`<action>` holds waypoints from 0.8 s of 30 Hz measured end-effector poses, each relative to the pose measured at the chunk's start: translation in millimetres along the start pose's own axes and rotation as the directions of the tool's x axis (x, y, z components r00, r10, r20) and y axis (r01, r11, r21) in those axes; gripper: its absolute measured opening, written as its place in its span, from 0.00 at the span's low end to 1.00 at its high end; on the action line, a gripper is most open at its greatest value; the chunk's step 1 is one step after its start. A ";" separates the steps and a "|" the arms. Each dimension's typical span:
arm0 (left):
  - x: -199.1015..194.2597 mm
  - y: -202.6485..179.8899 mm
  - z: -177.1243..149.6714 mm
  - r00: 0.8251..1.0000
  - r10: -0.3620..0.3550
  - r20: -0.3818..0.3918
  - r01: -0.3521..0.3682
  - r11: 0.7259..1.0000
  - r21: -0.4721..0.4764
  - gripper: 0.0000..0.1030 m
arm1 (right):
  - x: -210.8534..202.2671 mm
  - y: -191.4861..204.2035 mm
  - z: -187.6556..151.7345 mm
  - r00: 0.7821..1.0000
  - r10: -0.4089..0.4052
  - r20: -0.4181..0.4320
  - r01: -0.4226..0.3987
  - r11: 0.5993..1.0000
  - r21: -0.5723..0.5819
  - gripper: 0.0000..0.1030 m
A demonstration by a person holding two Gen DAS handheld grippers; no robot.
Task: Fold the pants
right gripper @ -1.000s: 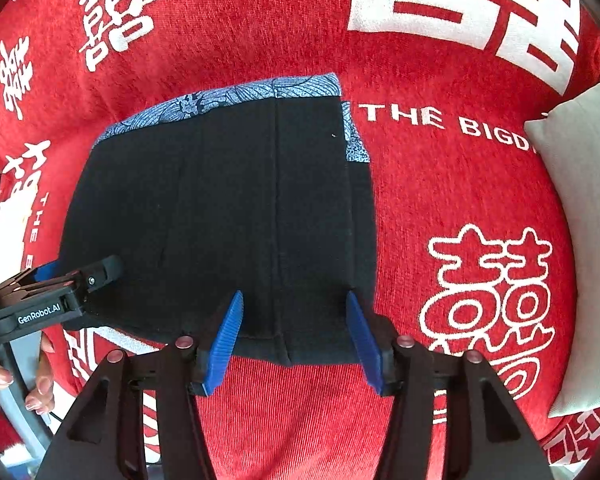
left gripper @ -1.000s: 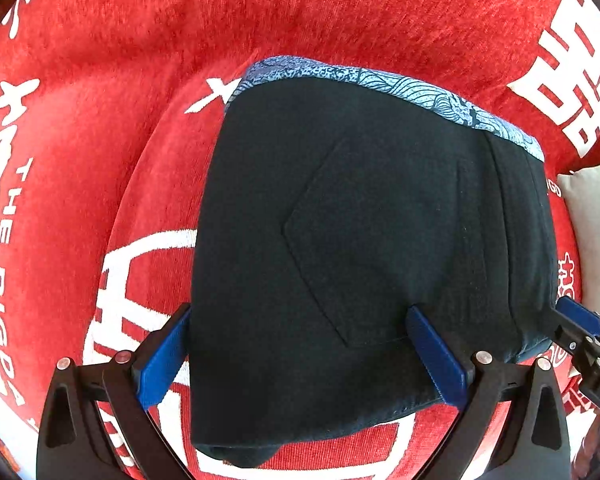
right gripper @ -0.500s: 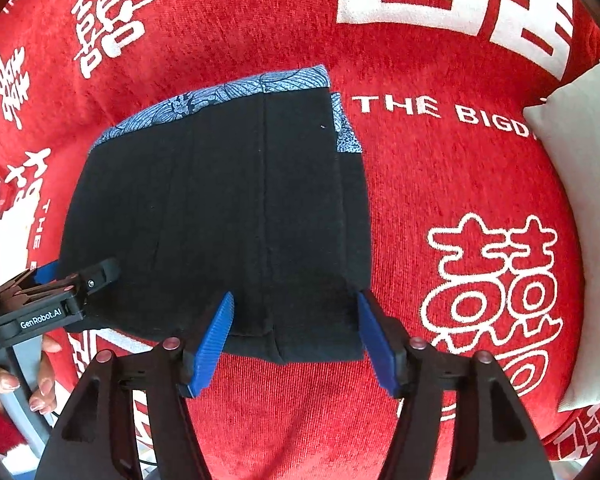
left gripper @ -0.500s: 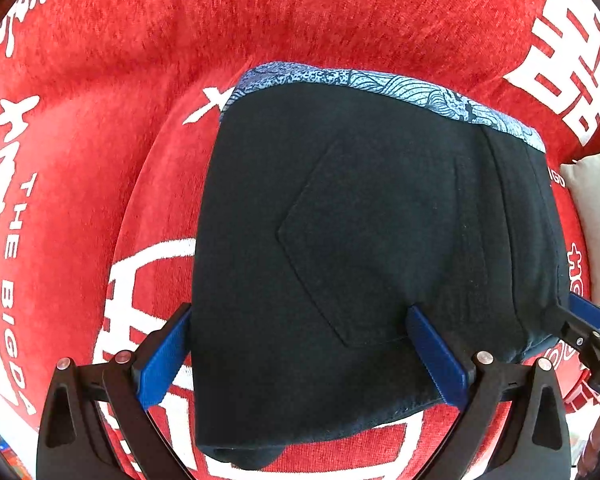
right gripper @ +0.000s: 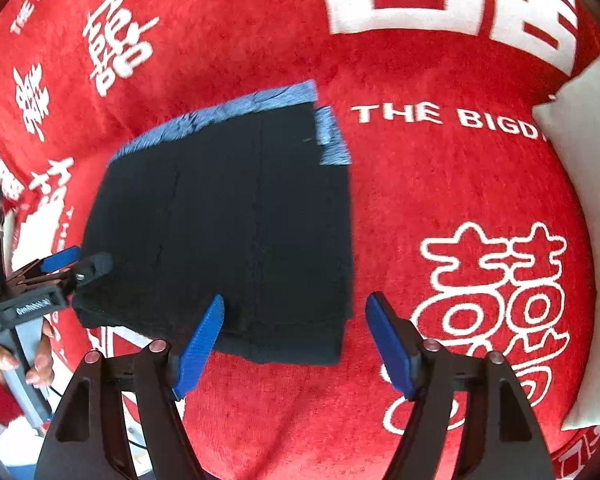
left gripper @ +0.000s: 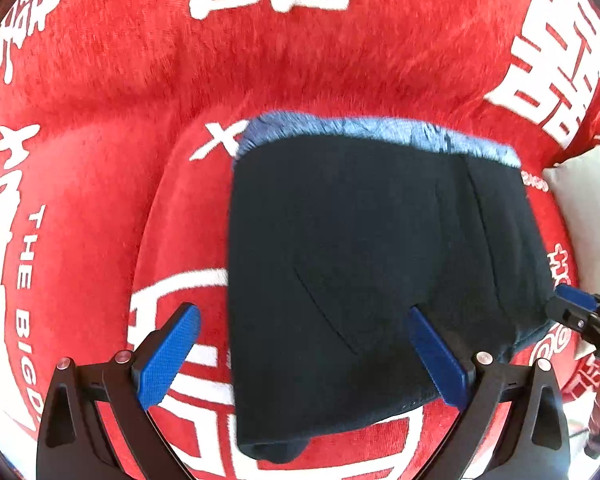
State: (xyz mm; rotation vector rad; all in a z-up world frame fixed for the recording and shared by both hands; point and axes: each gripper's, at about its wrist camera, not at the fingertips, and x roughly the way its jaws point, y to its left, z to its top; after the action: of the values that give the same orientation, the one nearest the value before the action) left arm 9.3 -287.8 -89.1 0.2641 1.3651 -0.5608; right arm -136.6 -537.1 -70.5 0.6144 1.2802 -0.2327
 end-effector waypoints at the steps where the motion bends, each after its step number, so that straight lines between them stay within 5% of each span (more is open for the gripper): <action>1: -1.3 5.6 3.5 1.000 -0.012 -0.004 0.012 1.000 -0.007 1.00 | 0.0 -5.7 0.7 1.000 0.008 -0.006 -0.007 1.000 0.016 0.75; 7: 12.0 30.8 25.5 0.993 -0.094 -0.070 0.093 0.995 -0.022 1.00 | 9.2 -43.3 20.8 0.990 0.138 -0.027 -0.133 0.981 0.139 0.75; 15: 41.1 44.5 39.9 0.959 -0.239 -0.153 0.238 0.971 -0.029 1.00 | 40.5 -57.2 40.3 0.947 0.314 -0.075 -0.297 0.938 0.177 0.75; 24: 71.2 51.5 43.7 0.876 -0.422 -0.233 0.413 0.906 -0.090 1.00 | 75.4 -72.7 49.6 0.827 0.552 -0.108 -0.513 0.819 0.256 0.75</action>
State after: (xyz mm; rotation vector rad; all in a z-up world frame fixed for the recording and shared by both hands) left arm 80.3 -281.9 -156.5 0.0017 1.6897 -0.8843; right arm -109.6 -611.0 -155.6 1.1820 1.2053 0.1609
